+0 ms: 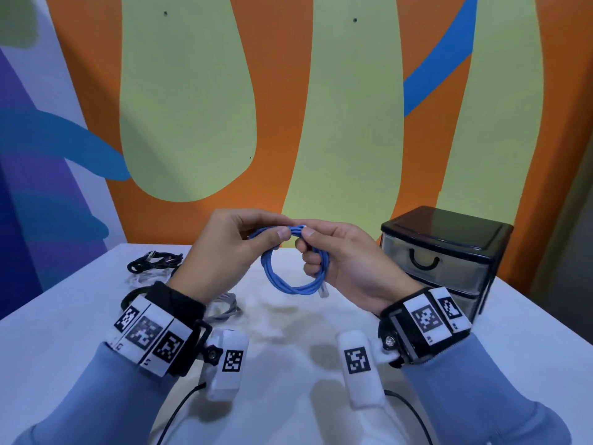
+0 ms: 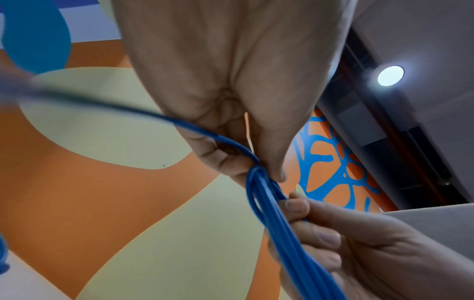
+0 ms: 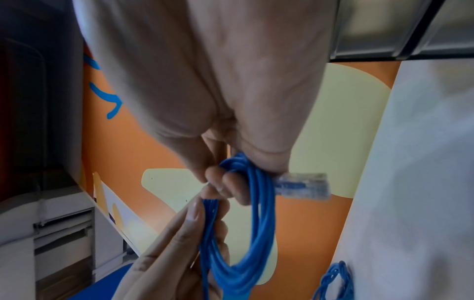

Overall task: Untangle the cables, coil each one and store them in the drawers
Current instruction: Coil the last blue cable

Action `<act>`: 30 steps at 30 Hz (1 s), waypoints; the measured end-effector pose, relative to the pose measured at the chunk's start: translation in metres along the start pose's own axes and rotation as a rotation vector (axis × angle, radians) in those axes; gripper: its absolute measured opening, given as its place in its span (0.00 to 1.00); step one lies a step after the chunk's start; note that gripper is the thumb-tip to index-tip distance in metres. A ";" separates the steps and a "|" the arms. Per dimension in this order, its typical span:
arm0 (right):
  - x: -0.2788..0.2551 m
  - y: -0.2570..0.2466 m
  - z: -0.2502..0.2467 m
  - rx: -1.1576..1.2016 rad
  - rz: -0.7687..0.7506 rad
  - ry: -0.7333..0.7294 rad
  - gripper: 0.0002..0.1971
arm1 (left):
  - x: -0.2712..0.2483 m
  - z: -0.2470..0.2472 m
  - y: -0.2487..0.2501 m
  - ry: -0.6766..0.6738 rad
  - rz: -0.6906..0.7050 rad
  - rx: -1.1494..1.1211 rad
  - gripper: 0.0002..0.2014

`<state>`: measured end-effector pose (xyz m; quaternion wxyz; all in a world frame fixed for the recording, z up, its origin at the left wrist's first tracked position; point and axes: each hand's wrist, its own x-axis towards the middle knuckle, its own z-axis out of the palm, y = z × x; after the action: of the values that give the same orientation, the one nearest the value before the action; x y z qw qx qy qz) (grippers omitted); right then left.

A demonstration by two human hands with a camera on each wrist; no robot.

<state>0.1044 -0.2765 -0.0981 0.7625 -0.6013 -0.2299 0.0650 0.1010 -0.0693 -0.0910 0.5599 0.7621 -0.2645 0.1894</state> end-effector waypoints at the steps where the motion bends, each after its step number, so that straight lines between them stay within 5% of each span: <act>1: 0.001 0.001 0.000 -0.003 -0.011 0.023 0.16 | 0.000 -0.001 -0.001 0.020 -0.003 0.022 0.08; 9: 0.004 -0.001 0.000 0.093 -0.096 0.090 0.16 | 0.003 -0.005 -0.010 0.272 0.068 0.482 0.05; 17: 0.008 0.004 0.004 0.118 -0.200 0.204 0.16 | -0.001 0.016 0.014 0.126 -0.294 -0.399 0.18; 25: 0.012 0.019 0.006 0.001 -0.191 0.287 0.16 | -0.007 0.026 0.004 0.062 -0.172 -0.228 0.30; 30: 0.013 0.024 0.012 -0.043 -0.161 0.273 0.15 | -0.010 0.037 0.004 0.108 -0.014 -0.153 0.23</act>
<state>0.1150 -0.2545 -0.1153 0.7764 -0.6003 -0.1730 -0.0834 0.0903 -0.1039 -0.1050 0.6313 0.7076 -0.2422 0.2053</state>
